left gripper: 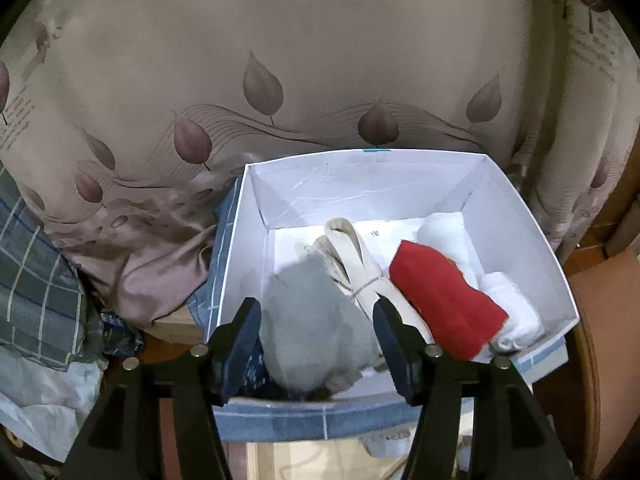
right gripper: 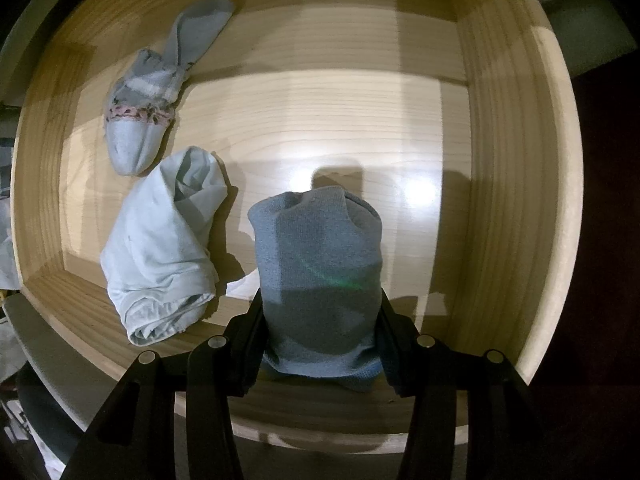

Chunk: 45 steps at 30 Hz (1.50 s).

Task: Take underwear out of drawer
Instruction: 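Lower the grey knit item into the white box and open the left tool, then return the left tool over the drawer while the right tool holds the light blue item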

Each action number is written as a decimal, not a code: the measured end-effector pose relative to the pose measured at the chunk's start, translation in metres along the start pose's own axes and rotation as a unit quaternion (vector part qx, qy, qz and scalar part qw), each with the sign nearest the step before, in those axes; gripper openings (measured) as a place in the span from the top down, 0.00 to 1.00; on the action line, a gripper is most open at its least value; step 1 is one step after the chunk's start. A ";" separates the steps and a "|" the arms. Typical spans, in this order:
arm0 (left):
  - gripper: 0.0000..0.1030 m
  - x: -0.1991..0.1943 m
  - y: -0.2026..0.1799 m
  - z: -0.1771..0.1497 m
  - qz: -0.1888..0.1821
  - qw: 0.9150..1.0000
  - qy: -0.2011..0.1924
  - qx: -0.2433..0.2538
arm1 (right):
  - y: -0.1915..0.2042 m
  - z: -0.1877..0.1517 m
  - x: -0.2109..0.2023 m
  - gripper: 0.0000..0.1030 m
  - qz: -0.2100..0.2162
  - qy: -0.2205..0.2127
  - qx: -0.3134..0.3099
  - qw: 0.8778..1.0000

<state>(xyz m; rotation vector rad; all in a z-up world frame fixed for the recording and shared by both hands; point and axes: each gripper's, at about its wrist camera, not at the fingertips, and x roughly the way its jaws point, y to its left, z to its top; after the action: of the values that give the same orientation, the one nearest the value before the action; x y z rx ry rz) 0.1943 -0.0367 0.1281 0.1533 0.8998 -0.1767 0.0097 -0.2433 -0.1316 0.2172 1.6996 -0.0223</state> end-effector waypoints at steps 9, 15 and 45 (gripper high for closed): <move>0.42 -0.025 0.007 -0.067 -0.020 0.998 0.042 0.032 | 0.004 0.001 0.004 0.54 -0.004 0.002 0.001 1.000; 0.42 -0.022 0.017 -0.136 -0.026 0.997 0.074 0.009 | 0.009 0.002 0.006 0.54 -0.014 0.003 0.000 1.000; 0.42 0.022 0.033 -0.227 0.020 0.991 0.085 -0.098 | 0.023 0.007 0.018 0.54 -0.038 0.017 -0.003 0.999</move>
<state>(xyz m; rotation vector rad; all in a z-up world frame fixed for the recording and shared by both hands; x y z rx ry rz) 0.0417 0.0402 -0.0266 0.0025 1.0765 -0.0381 0.0183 -0.2197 -0.1478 0.1490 1.7411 -0.0714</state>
